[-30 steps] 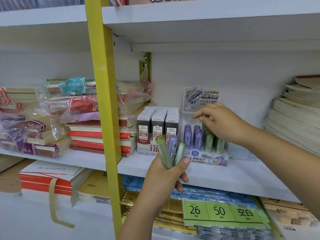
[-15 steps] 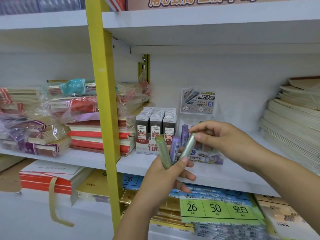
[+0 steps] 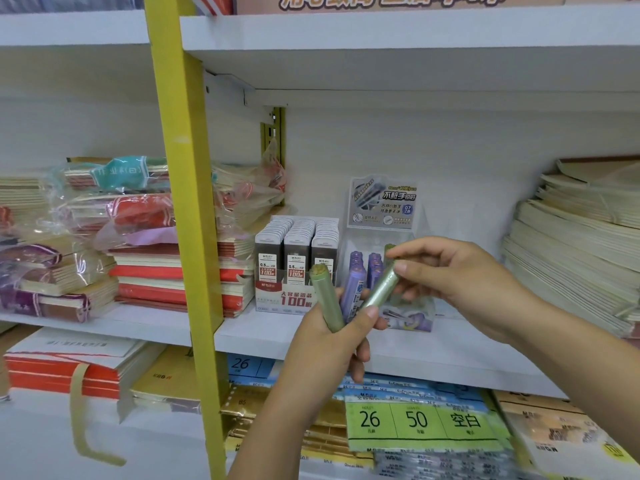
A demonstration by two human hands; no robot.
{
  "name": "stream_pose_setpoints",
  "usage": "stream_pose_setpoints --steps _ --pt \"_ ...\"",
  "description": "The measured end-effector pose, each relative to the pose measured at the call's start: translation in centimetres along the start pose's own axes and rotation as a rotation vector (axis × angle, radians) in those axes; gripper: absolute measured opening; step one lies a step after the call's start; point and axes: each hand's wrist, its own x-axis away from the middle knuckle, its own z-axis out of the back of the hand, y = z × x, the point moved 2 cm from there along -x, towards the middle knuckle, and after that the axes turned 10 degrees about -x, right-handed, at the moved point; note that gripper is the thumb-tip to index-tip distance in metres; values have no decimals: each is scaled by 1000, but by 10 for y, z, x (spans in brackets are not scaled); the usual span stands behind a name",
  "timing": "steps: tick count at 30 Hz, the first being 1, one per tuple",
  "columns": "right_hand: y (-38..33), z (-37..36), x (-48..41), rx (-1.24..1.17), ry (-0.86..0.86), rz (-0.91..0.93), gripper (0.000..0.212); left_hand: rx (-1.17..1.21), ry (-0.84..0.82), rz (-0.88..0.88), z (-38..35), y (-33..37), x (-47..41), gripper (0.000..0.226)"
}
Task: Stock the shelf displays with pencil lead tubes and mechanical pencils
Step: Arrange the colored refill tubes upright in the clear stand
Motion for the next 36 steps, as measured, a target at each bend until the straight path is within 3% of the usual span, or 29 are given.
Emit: stream_pose_setpoints --steps 3,6,10,13,18,22,31,36 --pt "-22 22 -20 165 162 163 20 -26 87 32 -2 1 -6 18" --pt "-43 46 -54 571 233 291 27 -36 165 105 -1 -3 -11 23" --pt "-38 61 -89 891 179 226 23 -91 147 134 2 -7 -16 15" --pt "-28 62 -105 1049 106 164 17 -165 136 136 6 -10 -18 23" --pt "-21 60 -112 1195 -30 135 18 -236 119 141 9 -14 -17 40" --pt "-19 61 -112 1169 -45 111 22 -254 108 135 10 -14 -17 44" --pt "-8 63 -107 1254 -41 198 15 -256 112 125 10 -15 -15 30" --pt "-1 64 -109 1357 -141 132 10 -217 108 137 11 -15 -15 19"
